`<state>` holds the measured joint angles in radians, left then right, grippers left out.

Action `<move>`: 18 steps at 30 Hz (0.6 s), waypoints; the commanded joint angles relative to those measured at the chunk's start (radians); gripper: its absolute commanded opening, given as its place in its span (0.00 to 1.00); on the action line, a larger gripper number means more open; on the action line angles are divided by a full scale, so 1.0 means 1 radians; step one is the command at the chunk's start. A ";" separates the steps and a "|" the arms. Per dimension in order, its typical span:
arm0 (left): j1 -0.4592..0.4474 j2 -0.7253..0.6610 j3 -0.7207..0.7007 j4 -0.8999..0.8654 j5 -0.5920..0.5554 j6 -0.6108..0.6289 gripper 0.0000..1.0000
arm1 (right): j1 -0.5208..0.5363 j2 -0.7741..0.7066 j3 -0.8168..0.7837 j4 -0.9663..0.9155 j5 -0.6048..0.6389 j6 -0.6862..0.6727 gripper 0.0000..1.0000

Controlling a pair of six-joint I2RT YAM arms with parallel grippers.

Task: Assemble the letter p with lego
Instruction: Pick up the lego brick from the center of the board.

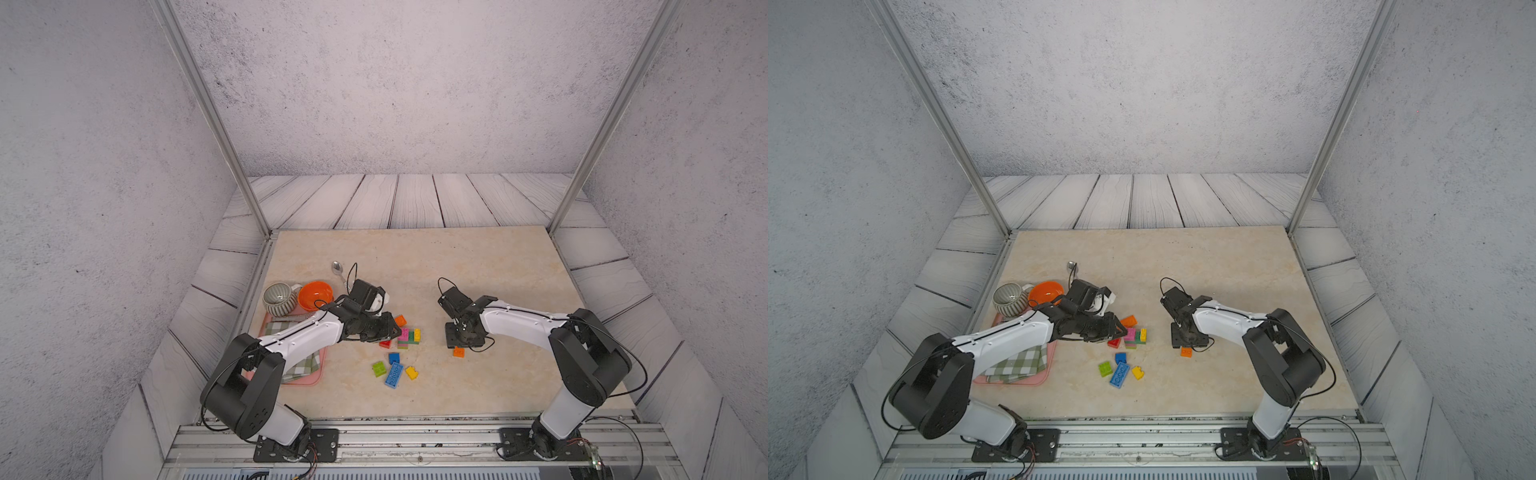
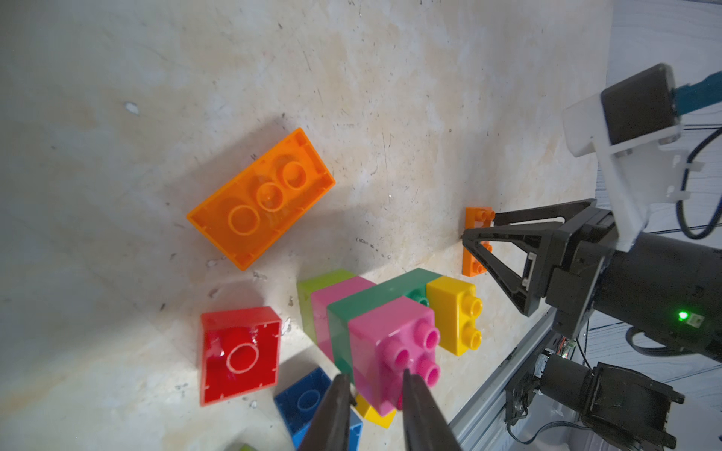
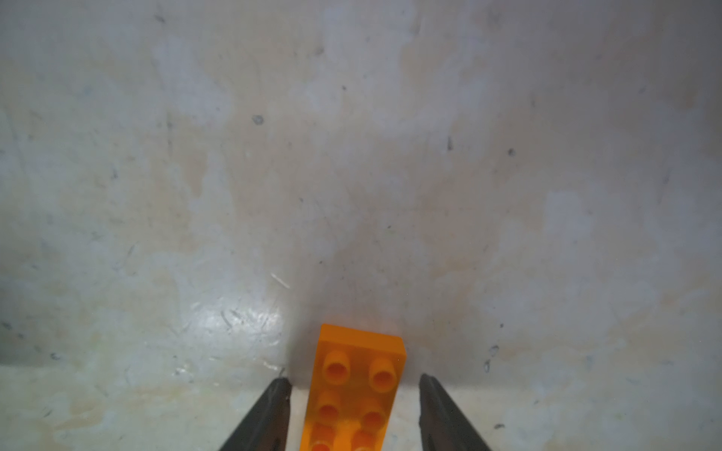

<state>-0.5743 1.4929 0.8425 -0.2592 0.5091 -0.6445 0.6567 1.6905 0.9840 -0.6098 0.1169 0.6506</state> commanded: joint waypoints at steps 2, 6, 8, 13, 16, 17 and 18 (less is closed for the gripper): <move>0.001 0.023 -0.029 -0.132 -0.101 0.021 0.26 | -0.005 0.012 0.006 -0.004 -0.024 0.003 0.50; 0.001 0.017 -0.029 -0.132 -0.101 0.021 0.26 | -0.005 0.011 -0.012 0.007 -0.030 0.003 0.48; 0.001 0.015 -0.029 -0.133 -0.102 0.021 0.26 | -0.005 0.018 -0.011 0.006 -0.037 -0.012 0.42; 0.001 0.010 -0.028 -0.135 -0.103 0.021 0.26 | -0.005 0.034 -0.007 0.012 -0.109 -0.083 0.29; 0.001 0.004 -0.028 -0.136 -0.106 0.019 0.26 | -0.005 0.042 0.001 0.018 -0.178 -0.169 0.27; 0.001 0.001 -0.028 -0.136 -0.107 0.018 0.26 | -0.005 0.048 0.007 0.012 -0.193 -0.200 0.28; 0.000 0.001 -0.028 -0.135 -0.107 0.019 0.26 | -0.003 0.054 0.012 0.004 -0.199 -0.224 0.28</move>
<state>-0.5743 1.4780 0.8425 -0.2787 0.4850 -0.6430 0.6510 1.7031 0.9897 -0.5850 0.0029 0.5247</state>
